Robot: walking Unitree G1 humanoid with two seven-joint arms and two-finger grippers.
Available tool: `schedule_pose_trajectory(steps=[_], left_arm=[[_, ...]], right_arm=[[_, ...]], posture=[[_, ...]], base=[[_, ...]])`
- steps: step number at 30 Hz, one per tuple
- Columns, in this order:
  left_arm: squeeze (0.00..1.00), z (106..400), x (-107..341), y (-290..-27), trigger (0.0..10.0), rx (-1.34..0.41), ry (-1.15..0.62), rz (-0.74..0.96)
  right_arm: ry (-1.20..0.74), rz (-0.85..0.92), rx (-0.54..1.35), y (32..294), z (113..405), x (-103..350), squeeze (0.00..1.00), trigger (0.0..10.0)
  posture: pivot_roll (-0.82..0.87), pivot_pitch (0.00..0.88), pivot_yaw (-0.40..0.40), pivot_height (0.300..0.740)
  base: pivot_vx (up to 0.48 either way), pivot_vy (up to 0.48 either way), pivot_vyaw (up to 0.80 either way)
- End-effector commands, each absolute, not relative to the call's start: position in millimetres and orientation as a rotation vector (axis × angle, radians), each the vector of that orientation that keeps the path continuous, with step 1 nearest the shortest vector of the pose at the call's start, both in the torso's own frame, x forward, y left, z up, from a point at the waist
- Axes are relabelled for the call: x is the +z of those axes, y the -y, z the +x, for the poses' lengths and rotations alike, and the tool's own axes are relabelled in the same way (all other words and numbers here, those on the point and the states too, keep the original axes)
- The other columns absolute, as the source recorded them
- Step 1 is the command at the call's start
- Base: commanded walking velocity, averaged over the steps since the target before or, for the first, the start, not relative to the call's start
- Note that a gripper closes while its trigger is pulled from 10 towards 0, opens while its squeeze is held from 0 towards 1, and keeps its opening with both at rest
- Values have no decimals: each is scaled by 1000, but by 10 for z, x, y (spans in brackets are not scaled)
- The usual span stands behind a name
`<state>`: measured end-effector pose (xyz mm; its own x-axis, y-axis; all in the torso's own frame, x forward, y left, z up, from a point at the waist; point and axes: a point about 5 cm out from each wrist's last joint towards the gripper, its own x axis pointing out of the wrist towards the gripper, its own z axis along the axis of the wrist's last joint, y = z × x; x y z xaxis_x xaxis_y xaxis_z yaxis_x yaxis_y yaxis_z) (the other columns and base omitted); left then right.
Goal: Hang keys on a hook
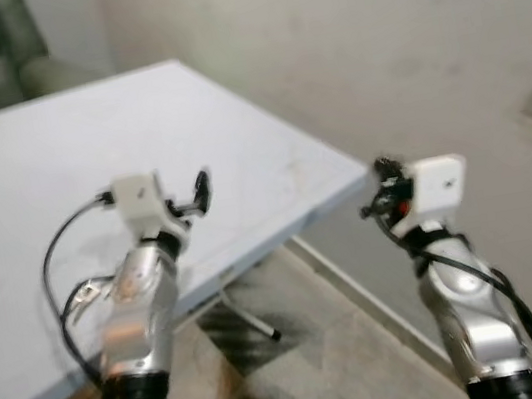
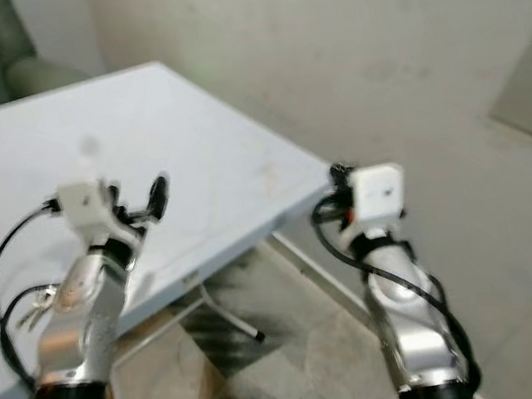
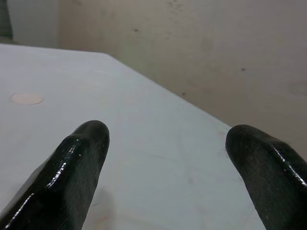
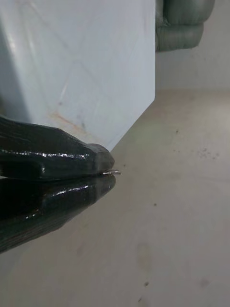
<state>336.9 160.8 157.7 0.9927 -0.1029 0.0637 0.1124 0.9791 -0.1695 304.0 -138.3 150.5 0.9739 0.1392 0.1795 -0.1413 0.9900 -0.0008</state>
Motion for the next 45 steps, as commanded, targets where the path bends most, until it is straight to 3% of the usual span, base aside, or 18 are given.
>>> schedule_pose_trajectory(steps=[1,41,45], left_arm=[[0,3371,1614,-1478,10000,-138,60,-174],[0,3342,1586,-1349,10000,-181,32,-176],[0,3338,1578,-1338,10000,-192,21,-188]], right_arm=[[187,3,103,1498,3039,1532,0,10000],[181,-26,97,1546,3010,1566,0,10000],[198,12,112,1539,2997,1590,0,10000]], posture=[[152,0,-61,740],[149,0,-76,740],[149,0,-76,740]], base=[[0,0,-744],[0,0,-737],[0,0,0]])
